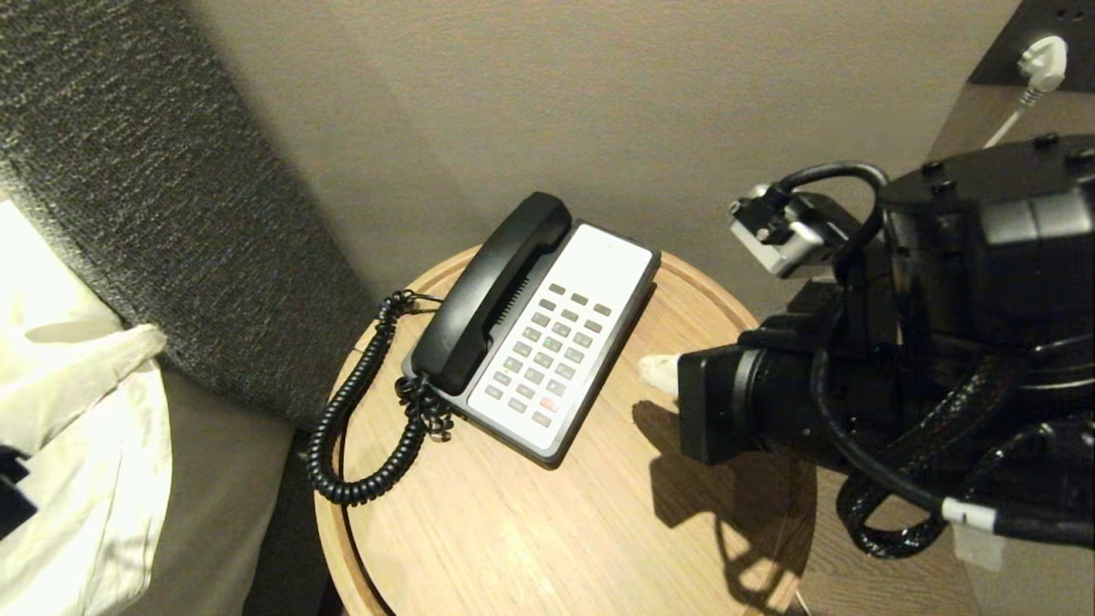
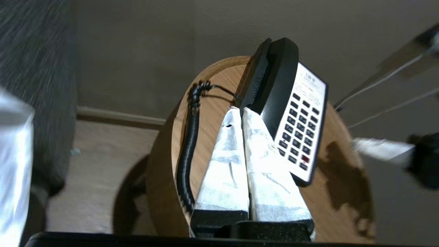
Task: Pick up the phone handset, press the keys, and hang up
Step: End the call using the dial pad
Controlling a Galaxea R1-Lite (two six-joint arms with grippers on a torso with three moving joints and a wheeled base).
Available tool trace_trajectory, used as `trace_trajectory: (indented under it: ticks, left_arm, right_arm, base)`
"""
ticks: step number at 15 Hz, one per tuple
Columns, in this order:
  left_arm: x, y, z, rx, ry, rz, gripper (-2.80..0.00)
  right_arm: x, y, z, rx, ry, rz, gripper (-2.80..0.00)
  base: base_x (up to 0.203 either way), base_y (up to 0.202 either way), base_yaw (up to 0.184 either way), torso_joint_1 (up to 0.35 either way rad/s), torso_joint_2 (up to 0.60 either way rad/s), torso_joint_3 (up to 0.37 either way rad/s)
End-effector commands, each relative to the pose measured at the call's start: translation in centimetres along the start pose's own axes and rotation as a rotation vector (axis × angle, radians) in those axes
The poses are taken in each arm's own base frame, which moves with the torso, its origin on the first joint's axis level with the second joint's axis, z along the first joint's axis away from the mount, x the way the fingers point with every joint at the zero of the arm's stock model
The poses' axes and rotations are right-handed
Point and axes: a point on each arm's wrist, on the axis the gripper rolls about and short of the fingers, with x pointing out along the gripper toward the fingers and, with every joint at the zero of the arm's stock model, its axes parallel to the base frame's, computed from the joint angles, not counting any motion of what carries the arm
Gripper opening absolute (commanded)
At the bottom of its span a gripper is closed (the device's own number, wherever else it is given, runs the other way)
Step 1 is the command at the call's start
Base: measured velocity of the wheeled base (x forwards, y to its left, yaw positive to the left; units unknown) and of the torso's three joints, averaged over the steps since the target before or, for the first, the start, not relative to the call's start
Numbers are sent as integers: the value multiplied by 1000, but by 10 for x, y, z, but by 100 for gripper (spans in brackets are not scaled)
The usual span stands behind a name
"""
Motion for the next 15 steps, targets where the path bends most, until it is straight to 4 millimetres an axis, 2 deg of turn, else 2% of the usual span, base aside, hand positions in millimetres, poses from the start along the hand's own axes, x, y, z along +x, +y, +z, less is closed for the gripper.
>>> trace_trajectory:
  ticks: [1, 5, 7, 10, 15]
  left_arm:
    - [-27, -1, 6, -64, -87, -20, -280]
    - [-36, -2, 9, -67, -120, -34, -280]
    - [-38, -2, 7, -67, -120, -34, -280]
    - [-38, -3, 10, -68, -127, -38, -280]
    - [-38, -2, 8, -68, -124, -37, -280]
  right_arm:
    - [17, 16, -12, -32, 52, 24, -280]
    - [48, 36, -5, -37, 49, 40, -280]
    - [55, 44, -4, -42, 48, 50, -280]
    - [59, 44, -8, -48, 60, 39, -280]
    - [53, 42, -5, -44, 52, 41, -280]
  base:
    - [0, 0, 0, 0, 0, 0]
    - [0, 0, 0, 0, 0, 0]
    - [0, 0, 0, 0, 0, 0]
    - [0, 0, 0, 0, 0, 0]
    - [0, 0, 0, 0, 0, 0]
